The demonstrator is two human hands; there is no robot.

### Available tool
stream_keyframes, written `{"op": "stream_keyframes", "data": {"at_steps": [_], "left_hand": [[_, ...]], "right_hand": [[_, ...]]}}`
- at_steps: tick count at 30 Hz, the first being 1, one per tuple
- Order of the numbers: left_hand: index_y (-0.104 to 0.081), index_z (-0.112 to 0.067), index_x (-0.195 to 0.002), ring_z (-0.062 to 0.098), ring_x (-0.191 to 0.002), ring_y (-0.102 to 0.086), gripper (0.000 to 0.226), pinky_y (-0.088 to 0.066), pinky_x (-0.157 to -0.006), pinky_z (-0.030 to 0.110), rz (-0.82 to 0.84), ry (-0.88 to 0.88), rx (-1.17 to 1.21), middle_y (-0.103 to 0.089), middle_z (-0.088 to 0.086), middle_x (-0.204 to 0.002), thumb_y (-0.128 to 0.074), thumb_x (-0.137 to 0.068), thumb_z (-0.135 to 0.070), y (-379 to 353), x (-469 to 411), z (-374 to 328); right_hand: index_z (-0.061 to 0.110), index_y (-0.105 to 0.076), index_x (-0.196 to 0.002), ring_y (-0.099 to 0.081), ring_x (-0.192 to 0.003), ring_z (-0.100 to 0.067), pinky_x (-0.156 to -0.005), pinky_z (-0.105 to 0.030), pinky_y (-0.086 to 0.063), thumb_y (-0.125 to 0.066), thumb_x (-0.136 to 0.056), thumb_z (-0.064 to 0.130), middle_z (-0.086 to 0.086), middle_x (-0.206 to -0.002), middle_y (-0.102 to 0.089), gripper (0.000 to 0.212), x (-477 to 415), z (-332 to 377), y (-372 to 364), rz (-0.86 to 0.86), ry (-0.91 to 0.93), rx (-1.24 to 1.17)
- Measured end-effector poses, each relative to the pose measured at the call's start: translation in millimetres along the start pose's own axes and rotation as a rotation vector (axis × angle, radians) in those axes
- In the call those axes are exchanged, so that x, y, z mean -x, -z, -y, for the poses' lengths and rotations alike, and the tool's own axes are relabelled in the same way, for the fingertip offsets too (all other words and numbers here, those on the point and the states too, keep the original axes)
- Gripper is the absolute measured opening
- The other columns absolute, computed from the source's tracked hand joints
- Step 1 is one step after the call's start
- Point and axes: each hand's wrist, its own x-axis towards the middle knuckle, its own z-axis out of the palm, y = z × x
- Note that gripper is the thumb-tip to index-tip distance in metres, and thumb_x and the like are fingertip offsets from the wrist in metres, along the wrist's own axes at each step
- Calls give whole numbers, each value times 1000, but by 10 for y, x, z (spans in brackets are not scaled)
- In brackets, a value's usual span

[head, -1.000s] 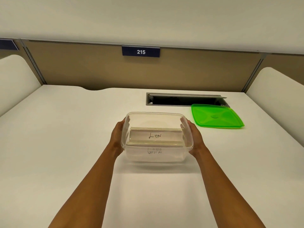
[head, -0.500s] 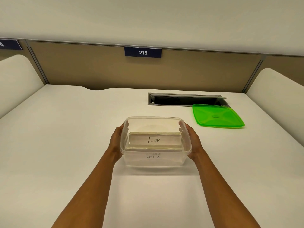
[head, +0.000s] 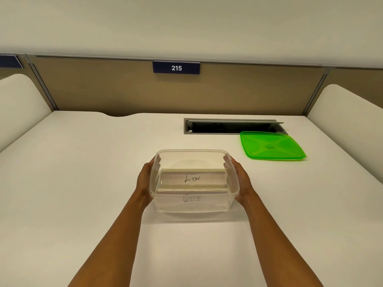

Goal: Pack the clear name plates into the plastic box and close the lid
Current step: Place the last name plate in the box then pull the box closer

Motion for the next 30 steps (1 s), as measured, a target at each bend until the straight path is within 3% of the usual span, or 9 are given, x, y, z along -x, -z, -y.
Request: {"op": "stream_keyframes", "data": {"at_steps": [3,6,8,10,18,22,25,27,30], "left_hand": [[-69,-27,-111,0,-100,-65,34,-51,-83,17,36,-17,53,-70,-15,-110,-37,-99,-28,-21,17,-1],[-67,-26,-107,-2,-88,-70,30,-56,-71,16,5,-53,76,-74,-18,-95,-38,-100,-25,-15,30,8],[-57,-19,-127,6,-110,-61,32,-47,-99,25,-48,-81,19,-67,-11,-117,-40,-100,-24,1,53,-5],[-55,-15,-131,14,-121,-56,36,-39,-110,33,-105,-100,-32,-61,-3,-129,-46,-98,-23,34,57,-16],[-74,-24,-93,25,-110,-65,22,-48,-102,45,-273,-159,-235,-71,6,-112,-52,-91,-30,24,154,-83],[-68,-12,-115,26,-109,-64,44,-50,-98,45,-319,-172,-326,-70,9,-116,-40,-96,-40,-43,187,-168],[-64,-6,-119,24,-99,-65,49,-53,-84,37,-345,-190,-369,-68,13,-117,-34,-99,-39,-112,201,-192],[-63,-5,-119,23,-97,-64,51,-51,-81,36,-377,-203,-405,-68,14,-116,-31,-99,-40,-160,209,-198],[-64,-7,-118,28,-104,-62,55,-50,-93,40,-451,-204,-492,-67,15,-119,-25,-99,-41,-254,217,-227]], "right_hand": [[38,-74,-101,-71,-84,6,-68,-16,-57,-26,-101,42,23,-97,-74,48,-21,-11,17,34,8,10],[27,-40,-143,-45,-127,-6,-107,-30,-36,-23,-101,45,12,-144,-45,48,-28,-26,61,-60,0,67],[25,-34,-146,-35,-134,-12,-110,-37,-29,-23,-100,48,9,-151,-35,52,-47,-35,89,-55,-8,98],[26,-36,-145,-30,-141,-15,-114,-41,-26,-22,-100,49,8,-152,-34,52,-49,-38,82,-66,-11,109],[26,-48,-137,-52,-125,-19,-109,-39,-39,-28,-99,48,4,-137,-55,48,22,-16,114,-54,-27,112],[35,-48,-129,-65,-97,0,-86,-21,-52,-24,-102,42,22,-103,-69,37,58,39,131,-37,-29,165],[32,-50,-130,-51,-117,-13,-106,-34,-38,-25,-102,42,14,-115,-60,39,74,86,155,-34,-37,194],[36,-53,-122,-49,-118,-14,-107,-34,-35,-24,-102,41,12,-122,-57,35,98,120,150,-19,-33,223],[26,-48,-134,-48,-125,-18,-105,-36,-36,-23,-103,40,5,-139,-51,43,129,178,194,0,-12,243]]}}
